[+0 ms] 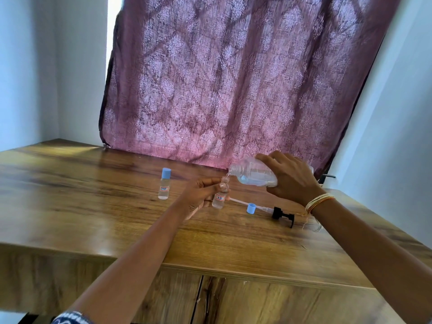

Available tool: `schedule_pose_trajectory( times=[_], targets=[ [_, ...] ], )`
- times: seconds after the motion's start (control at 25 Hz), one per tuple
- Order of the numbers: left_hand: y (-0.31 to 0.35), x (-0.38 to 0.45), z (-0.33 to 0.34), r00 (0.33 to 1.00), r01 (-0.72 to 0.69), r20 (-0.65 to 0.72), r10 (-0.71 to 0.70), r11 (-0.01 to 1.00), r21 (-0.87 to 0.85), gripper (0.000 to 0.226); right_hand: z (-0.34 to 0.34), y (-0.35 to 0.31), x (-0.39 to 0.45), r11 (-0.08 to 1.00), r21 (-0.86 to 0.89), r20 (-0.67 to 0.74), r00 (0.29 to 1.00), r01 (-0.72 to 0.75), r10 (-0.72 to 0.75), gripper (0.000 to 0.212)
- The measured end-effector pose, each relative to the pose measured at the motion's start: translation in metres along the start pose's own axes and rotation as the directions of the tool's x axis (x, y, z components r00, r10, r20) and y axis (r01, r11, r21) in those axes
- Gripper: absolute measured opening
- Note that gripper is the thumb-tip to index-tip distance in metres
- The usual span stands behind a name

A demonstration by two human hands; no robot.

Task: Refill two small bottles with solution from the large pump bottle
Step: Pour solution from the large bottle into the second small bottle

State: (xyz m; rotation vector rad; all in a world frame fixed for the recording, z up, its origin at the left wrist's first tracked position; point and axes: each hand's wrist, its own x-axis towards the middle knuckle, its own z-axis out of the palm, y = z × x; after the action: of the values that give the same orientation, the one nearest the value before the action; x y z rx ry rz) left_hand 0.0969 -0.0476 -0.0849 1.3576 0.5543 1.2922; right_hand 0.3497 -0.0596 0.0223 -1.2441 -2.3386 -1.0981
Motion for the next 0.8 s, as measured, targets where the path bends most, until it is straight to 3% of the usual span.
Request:
schedule_pose_trajectory(
  times=[0.8],
  targets=[
    [-0.0014, 0.0, -0.0029, 1.0, 0.006, -0.001, -0.006, 0.999, 0.045, 0.03, 0.0035, -0.0002, -0.0018, 0.999, -0.029, -0.029, 0.999, 0.017, -0.018, 0.089]
  ],
)
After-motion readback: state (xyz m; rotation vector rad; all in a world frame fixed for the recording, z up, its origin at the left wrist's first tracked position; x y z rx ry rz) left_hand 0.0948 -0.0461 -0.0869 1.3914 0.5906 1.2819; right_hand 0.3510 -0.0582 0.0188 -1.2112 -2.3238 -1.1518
